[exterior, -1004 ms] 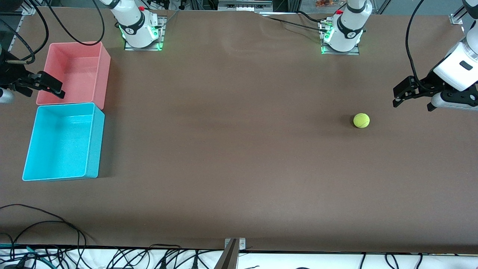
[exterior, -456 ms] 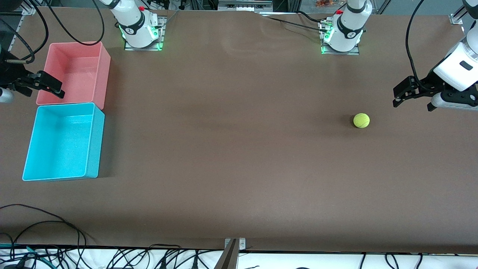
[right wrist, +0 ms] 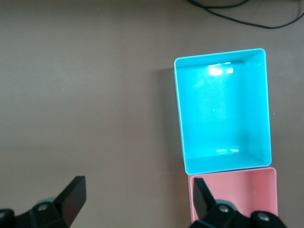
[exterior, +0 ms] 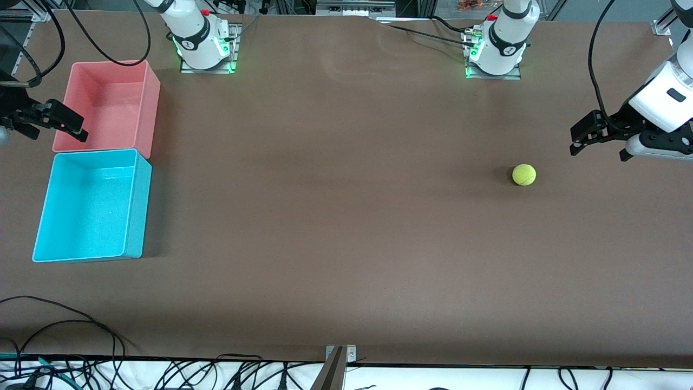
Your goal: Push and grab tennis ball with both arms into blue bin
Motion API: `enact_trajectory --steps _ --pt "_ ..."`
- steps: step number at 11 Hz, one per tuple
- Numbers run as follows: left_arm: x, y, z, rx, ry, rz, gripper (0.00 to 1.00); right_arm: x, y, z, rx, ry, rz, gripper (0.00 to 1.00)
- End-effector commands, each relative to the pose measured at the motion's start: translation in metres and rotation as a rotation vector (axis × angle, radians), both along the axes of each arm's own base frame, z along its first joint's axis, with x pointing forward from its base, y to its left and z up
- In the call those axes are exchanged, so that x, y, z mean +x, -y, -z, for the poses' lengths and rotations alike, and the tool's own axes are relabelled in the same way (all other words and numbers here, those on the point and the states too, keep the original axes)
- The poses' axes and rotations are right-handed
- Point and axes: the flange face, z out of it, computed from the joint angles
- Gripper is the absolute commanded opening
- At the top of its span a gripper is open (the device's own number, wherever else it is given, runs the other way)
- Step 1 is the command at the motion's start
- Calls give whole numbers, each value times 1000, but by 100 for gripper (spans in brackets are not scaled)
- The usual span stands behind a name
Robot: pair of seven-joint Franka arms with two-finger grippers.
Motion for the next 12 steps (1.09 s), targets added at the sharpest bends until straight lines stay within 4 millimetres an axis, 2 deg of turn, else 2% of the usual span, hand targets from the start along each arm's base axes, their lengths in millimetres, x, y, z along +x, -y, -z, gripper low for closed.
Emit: enact_trajectory --steps 1,2,3,5,6,7,8,9,10,11,12 --pt "5 -43 1 10 -6 -19 100 -2 -4 -6 5 0 1 100" --pt "9 -72 10 7 -16 -68 100 -1 -4 -6 5 2 5 100" --pt "15 -92 21 -22 -32 -113 100 -1 -8 -6 8 2 1 100" --pt "15 -125 26 -33 -39 -164 100 -1 -5 -6 8 2 2 100" --pt "17 -132 33 -29 -51 -177 100 -1 -7 -5 7 0 1 100" --pt "21 -148 48 -45 -75 -226 99 -1 -7 -5 7 -1 1 100" --pt "25 -173 50 -27 -72 -265 89 -1 -6 -5 7 -1 1 100" --pt "22 -187 51 -26 -88 -256 66 -1 -6 -4 7 -3 -2 100" --pt "21 -194 57 -32 -105 -312 18 1 -7 -2 6 -7 -4 100" --pt "20 -197 56 -18 -114 -446 4 1 -5 -1 6 -9 -1 100" --pt "22 -198 68 48 -146 -458 0 2 -5 1 6 -12 -1 100"
